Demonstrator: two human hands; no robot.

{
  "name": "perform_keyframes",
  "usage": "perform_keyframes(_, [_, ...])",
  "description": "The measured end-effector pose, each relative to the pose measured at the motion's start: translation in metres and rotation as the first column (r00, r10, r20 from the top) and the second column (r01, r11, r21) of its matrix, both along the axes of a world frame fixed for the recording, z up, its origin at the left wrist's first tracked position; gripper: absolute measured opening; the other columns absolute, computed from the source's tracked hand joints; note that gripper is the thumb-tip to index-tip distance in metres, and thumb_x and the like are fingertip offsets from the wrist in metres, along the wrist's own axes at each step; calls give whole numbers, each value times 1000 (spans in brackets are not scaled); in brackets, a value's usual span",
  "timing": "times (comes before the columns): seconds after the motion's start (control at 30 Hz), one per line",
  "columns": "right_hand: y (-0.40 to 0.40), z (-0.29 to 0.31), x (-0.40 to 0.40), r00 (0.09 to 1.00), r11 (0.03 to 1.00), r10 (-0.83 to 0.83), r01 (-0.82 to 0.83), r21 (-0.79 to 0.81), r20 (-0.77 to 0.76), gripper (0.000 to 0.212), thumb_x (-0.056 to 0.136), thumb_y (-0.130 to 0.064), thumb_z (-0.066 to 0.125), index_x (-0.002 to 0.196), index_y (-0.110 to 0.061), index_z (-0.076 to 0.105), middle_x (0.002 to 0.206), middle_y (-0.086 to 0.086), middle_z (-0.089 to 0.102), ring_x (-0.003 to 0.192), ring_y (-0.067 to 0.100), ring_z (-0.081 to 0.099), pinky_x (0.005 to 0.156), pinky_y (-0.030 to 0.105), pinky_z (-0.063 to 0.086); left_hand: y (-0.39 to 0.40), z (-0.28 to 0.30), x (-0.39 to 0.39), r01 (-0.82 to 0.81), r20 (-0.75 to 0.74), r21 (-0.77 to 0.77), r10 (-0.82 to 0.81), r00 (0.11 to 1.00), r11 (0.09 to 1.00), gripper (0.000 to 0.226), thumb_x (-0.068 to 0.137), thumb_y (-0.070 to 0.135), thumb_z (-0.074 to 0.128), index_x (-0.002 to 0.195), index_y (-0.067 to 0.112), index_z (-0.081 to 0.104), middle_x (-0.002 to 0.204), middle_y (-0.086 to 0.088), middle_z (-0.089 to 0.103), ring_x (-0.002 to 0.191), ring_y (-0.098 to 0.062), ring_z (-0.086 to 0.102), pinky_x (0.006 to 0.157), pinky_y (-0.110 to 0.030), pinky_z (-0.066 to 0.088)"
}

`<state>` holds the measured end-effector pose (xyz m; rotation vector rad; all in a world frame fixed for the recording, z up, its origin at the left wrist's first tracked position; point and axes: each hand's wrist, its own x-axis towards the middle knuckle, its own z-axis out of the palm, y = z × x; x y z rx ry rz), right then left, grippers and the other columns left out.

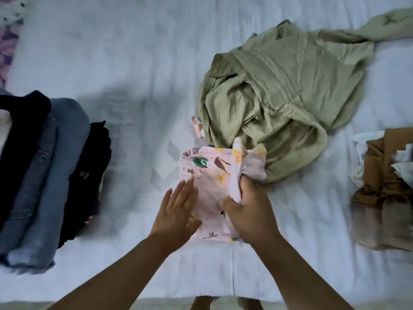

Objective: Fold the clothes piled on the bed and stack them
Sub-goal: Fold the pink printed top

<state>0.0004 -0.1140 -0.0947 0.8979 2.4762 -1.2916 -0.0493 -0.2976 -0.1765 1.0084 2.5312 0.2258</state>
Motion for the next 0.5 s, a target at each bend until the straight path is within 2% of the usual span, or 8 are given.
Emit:
perform_keyframes(0.07, [-28, -1, -17, 994, 994, 110, -110, 9, 24, 45, 87, -23, 56, 130, -17, 43, 108, 11, 65, 101, 33, 58, 76, 33, 43, -29, -1, -2, -72, -40, 9, 72, 997, 997, 63, 78, 44, 43, 133, 12, 40, 140, -16, 48, 131, -26, 33, 105, -39, 27])
perform_keyframes(0.13, [-51, -6, -27, 973, 975, 218, -214, -55, 75, 60, 90, -33, 55, 142, -23, 27, 115, 7, 64, 106, 29, 59, 83, 32, 44, -51, -1, -4, -141, -35, 11, 141, 989, 990, 58, 78, 41, 42, 128, 13, 44, 132, -15, 56, 123, -23, 40, 100, -36, 40])
perform_keyframes(0.2, [-63, -12, -31, 934, 951, 309, -303, -61, 182, 70, 91, -45, 52, 148, -26, 16, 120, 6, 62, 112, 27, 56, 89, 32, 43, -64, -2, -5, -216, 7, 33, 216, 976, 976, 52, 78, 36, 41, 122, 12, 51, 121, -14, 63, 112, -26, 54, 84, -37, 53])
perform_keyframes(0.3, [-54, -27, -20, 939, 958, 254, -277, 71, 230, 45, 94, -43, 46, 132, -19, 45, 111, 5, 62, 110, 25, 55, 85, 32, 42, -65, -1, -7, -365, 105, 117, 353, 930, 924, 41, 87, 25, 39, 115, 4, 62, 108, -12, 67, 93, -32, 65, 79, -28, 51])
perform_keyframes(0.37, [-40, -40, -7, 976, 974, 112, -145, 175, 184, 27, 92, -31, 51, 111, -14, 56, 110, 7, 61, 109, 27, 55, 81, 33, 41, -54, 3, -9, -552, 216, 190, 514, 830, 812, 32, 96, 22, 47, 121, 6, 60, 111, -7, 65, 97, -24, 62, 84, -20, 41])
perform_keyframes(0.4, [-34, -48, -1, 986, 972, 48, -83, 219, 160, 25, 89, -26, 54, 109, -11, 57, 112, 10, 59, 109, 29, 53, 83, 35, 41, -46, 5, -9, -666, 320, 186, 596, 736, 723, 32, 95, 23, 53, 124, 9, 57, 111, -3, 63, 95, -18, 60, 83, -18, 39])
perform_keyframes(0.43, [-28, -56, 5, 988, 969, -6, -32, 246, 153, 29, 86, -22, 57, 112, -9, 57, 115, 12, 58, 110, 32, 51, 86, 37, 42, -38, 7, -10, -745, 403, 163, 645, 649, 647, 36, 92, 24, 59, 126, 12, 54, 106, 1, 63, 91, -14, 59, 80, -18, 40])
perform_keyframes(0.5, [-22, -69, 10, 984, 978, -86, 54, 201, 154, 49, 82, -25, 61, 126, -6, 51, 124, 15, 55, 115, 34, 48, 93, 41, 42, -21, 6, -12, -803, 502, 126, 661, 558, 582, 45, 88, 27, 64, 130, 17, 49, 96, 8, 63, 85, -10, 60, 77, -20, 45])
